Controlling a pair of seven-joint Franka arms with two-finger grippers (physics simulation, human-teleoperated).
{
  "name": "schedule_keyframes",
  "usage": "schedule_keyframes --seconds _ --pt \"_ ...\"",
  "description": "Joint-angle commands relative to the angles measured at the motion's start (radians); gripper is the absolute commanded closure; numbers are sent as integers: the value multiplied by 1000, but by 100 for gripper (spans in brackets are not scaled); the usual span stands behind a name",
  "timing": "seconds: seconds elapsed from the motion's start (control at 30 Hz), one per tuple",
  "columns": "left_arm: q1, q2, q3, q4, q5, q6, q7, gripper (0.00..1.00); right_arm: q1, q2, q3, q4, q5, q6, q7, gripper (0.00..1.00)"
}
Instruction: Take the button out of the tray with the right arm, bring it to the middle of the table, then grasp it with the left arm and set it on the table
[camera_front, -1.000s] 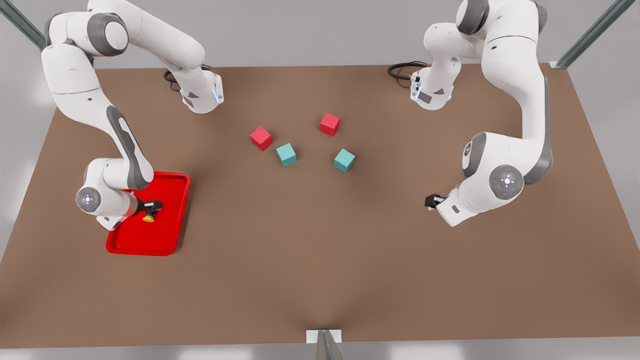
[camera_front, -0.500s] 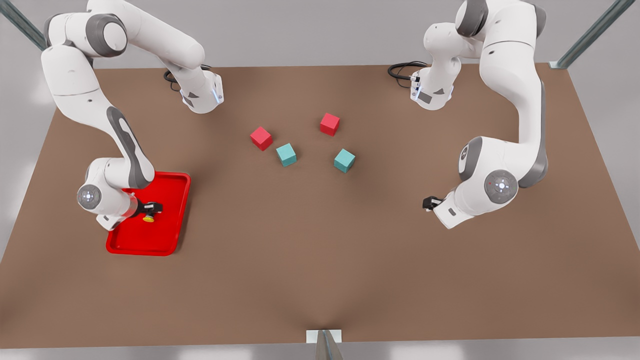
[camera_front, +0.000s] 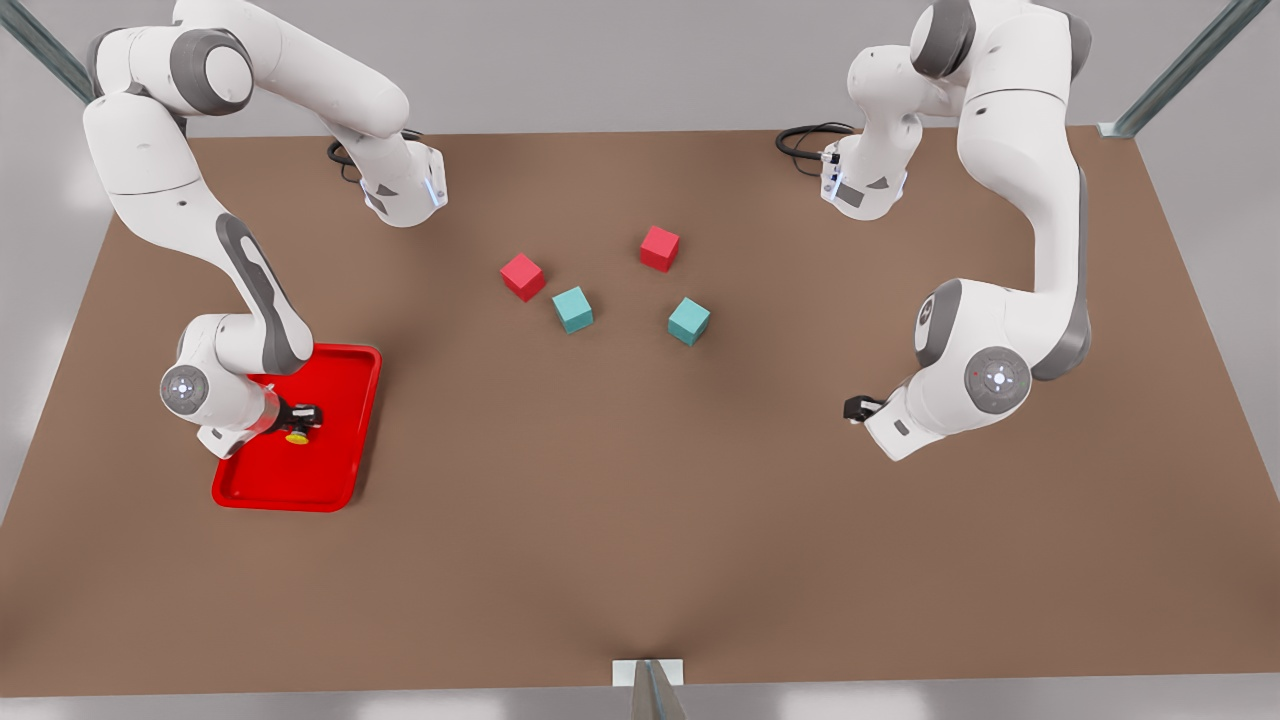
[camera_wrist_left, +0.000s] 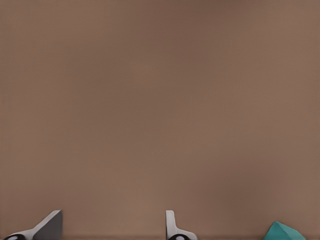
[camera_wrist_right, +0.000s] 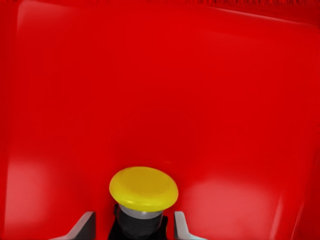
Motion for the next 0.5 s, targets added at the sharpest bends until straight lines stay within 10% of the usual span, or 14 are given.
schedule_keyframes --seconds 0.0,0.47 --pt "1 0 0 0 -1 1 -3 0 1 -1 0 0 2 7 2 37" --pt "-1 0 0 -1 1 1 -4 0 2 5 0 0 -6 17 2 42"
